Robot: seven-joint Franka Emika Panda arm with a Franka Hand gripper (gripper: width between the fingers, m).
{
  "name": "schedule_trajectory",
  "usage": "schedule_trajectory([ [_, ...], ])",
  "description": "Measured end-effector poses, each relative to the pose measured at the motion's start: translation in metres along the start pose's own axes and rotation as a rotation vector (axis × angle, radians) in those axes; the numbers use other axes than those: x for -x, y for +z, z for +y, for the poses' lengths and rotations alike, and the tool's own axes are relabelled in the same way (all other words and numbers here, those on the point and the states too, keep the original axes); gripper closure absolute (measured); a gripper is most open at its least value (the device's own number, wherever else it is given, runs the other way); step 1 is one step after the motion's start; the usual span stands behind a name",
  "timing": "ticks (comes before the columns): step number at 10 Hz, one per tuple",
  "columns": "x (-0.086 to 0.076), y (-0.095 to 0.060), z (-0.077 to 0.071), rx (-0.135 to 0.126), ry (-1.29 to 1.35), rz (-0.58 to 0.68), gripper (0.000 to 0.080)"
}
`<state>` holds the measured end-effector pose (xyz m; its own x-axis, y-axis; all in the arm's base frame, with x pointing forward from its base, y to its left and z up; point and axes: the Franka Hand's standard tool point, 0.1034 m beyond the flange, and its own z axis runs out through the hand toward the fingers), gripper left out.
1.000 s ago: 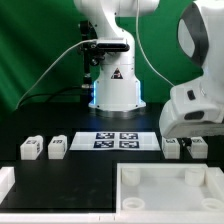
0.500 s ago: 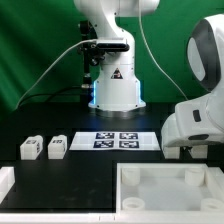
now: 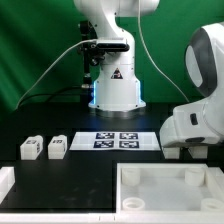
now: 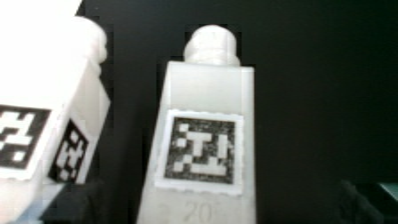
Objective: Assemble one leg
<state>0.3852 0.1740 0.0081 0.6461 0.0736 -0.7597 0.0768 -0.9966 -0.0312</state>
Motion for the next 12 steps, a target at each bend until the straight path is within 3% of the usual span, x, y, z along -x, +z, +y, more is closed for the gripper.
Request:
schedule_trajectory([
  [3, -0.0012, 0.0018, 0.0014, -0.002, 0.002, -0.006, 0.0151],
  [5, -0.0012, 0.0018, 0.0015, -0.002, 0.002, -0.007, 0.0388],
  [6, -0.0012, 0.0018, 0.0015, -0.002, 0.002, -0.007, 0.0388],
  [7, -0.0012, 0.0018, 0.0015, -0.002, 0.002, -0.007, 0.0509],
  [12, -0.0012, 0.0018, 0.0015, -0.002, 0.002, -0.007, 0.0509],
])
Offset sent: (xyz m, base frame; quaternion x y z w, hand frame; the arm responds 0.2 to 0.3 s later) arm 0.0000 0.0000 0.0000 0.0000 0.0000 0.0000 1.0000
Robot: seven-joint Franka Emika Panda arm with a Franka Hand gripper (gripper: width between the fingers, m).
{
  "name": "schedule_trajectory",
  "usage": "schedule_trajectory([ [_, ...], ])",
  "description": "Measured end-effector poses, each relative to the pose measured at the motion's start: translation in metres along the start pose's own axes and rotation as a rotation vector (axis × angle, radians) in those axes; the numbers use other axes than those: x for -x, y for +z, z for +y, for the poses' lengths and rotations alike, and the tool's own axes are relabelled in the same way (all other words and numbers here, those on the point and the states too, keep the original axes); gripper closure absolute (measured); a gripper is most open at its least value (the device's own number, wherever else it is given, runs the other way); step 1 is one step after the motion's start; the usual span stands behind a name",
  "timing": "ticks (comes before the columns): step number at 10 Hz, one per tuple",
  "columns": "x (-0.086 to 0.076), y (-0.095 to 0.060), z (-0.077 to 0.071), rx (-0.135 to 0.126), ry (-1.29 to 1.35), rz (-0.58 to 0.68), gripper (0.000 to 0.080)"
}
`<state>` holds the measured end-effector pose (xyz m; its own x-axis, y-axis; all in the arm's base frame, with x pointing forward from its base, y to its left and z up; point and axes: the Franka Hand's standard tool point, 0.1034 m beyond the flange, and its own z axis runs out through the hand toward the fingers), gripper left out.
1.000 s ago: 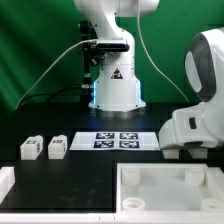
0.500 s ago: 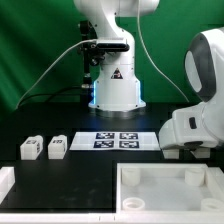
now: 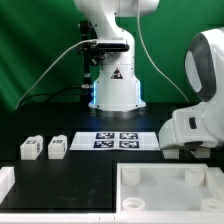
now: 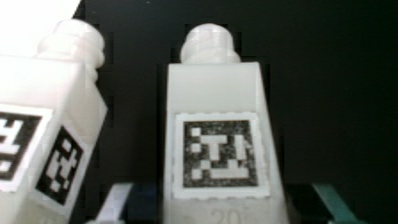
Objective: Assemble one leg
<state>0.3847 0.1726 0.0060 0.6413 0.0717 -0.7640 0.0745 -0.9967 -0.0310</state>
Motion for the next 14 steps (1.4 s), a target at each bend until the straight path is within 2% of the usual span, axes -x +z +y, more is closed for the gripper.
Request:
schedule_trajectory([
  [3, -0.001, -0.003, 0.002, 0.0, -0.017, 0.006, 0.0508],
  [4, 0.001, -0.032, 0.008, -0.009, -0.056, 0.041, 0.0508],
  [5, 0.011, -0.059, 0.016, -0.018, -0.076, 0.064, 0.0508],
  [6, 0.01, -0.081, 0.022, -0.031, -0.097, 0.147, 0.0508],
  [7, 0.015, -0.11, 0.032, -0.043, -0.111, 0.276, 0.0508],
  [8, 0.033, -0.13, 0.045, -0.047, -0.103, 0.339, 0.0508],
  [9, 0.032, -0.145, 0.052, -0.049, -0.104, 0.444, 0.0508],
  [10, 0.026, -0.145, 0.052, -0.044, -0.1, 0.548, 0.0507],
  [12, 0.025, -0.146, 0.056, -0.032, -0.091, 0.754, 0.0507],
  [13, 0.02, -0.155, 0.06, -0.025, -0.111, 0.841, 0.0507],
  [14, 0.009, -0.186, 0.072, -0.019, -0.156, 0.974, 0.0506],
])
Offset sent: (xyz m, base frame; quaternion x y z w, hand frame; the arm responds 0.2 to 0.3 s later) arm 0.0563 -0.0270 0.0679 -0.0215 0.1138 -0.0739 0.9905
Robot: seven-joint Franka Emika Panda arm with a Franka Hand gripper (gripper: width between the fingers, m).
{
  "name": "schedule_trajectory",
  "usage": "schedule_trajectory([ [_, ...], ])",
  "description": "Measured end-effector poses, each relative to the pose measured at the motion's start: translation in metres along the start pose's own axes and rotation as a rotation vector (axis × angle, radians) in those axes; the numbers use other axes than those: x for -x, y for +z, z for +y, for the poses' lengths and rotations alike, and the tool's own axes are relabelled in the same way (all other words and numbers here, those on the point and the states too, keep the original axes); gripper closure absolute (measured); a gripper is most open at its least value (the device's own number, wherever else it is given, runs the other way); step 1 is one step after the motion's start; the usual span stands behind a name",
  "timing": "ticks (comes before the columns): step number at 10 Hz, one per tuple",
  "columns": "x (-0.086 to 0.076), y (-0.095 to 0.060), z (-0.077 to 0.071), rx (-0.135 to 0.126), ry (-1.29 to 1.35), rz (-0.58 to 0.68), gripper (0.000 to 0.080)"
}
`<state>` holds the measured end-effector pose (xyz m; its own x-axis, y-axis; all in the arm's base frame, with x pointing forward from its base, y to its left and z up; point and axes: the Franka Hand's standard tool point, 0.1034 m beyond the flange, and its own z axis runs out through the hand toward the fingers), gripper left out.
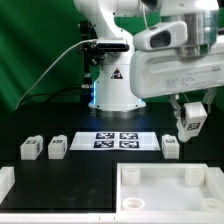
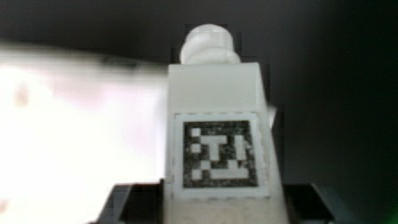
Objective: Assemble one leg
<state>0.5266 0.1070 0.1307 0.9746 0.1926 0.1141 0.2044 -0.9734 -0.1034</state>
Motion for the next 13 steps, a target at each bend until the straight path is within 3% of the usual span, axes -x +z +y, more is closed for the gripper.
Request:
schedule_trajectory([
  [1, -0.027, -0.016, 0.019, 0.001, -0.002, 0.117, 0.0506],
  [2, -0.044, -0.029, 0.027, 0.018, 0.005, 0.21, 0.0506],
  [3, -0.05, -0.038, 0.026, 0.033, 0.001, 0.267, 0.0506],
  [4, -0.046, -0.035, 0.035, 0.079, -0.02, 0.378, 0.0506],
  [5, -0.04, -0.03, 0.04, 0.102, -0.016, 0.418, 0.0506],
  [6, -0.044, -0.034, 0.046, 0.13, -0.013, 0.485, 0.0506],
  [7, -0.043, -0.028, 0.047, 0.131, -0.014, 0.482, 0.0506],
  [8, -0.045, -0.011, 0.048, 0.118, -0.012, 0.46, 0.0506],
  [10, -0.081, -0.009, 0.035, 0.083, -0.02, 0.472, 0.0506],
  [13, -0.101, 0.015, 0.013, 0.045, -0.002, 0.476, 0.0506],
])
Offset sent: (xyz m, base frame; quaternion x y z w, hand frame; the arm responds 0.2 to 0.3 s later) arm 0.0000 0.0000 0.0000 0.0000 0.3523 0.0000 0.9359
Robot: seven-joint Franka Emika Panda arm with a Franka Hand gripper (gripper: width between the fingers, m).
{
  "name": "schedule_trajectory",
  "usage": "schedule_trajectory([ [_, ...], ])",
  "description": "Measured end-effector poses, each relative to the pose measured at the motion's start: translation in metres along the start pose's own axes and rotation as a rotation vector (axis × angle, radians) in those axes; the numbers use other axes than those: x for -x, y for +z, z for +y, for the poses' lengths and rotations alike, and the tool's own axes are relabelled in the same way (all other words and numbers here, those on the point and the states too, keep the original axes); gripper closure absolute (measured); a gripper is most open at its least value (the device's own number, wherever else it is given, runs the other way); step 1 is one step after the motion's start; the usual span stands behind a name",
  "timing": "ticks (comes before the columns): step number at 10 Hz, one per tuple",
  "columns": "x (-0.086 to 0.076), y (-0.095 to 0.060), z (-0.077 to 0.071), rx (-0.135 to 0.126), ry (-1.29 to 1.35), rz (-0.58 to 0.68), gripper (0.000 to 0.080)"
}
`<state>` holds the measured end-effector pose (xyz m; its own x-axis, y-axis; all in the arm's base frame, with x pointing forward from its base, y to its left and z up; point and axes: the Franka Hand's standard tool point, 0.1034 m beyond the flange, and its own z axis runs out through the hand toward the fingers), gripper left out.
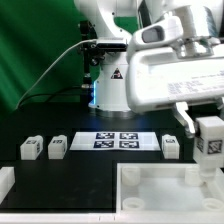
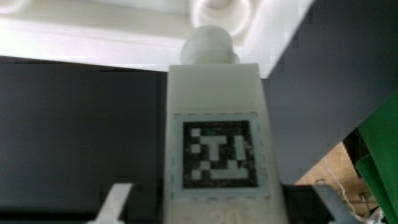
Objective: Assemble one leg
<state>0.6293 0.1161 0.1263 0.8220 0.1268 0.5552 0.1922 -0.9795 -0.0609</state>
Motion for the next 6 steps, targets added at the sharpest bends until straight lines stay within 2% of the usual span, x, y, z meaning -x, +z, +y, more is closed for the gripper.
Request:
schedule_trajectory([
  [2, 0.007, 0.011, 0.002, 0.002, 0.006, -0.003, 0.0506],
  [6, 0.017, 0.02, 0.006, 0.004, 0.015, -0.019, 0.0506],
])
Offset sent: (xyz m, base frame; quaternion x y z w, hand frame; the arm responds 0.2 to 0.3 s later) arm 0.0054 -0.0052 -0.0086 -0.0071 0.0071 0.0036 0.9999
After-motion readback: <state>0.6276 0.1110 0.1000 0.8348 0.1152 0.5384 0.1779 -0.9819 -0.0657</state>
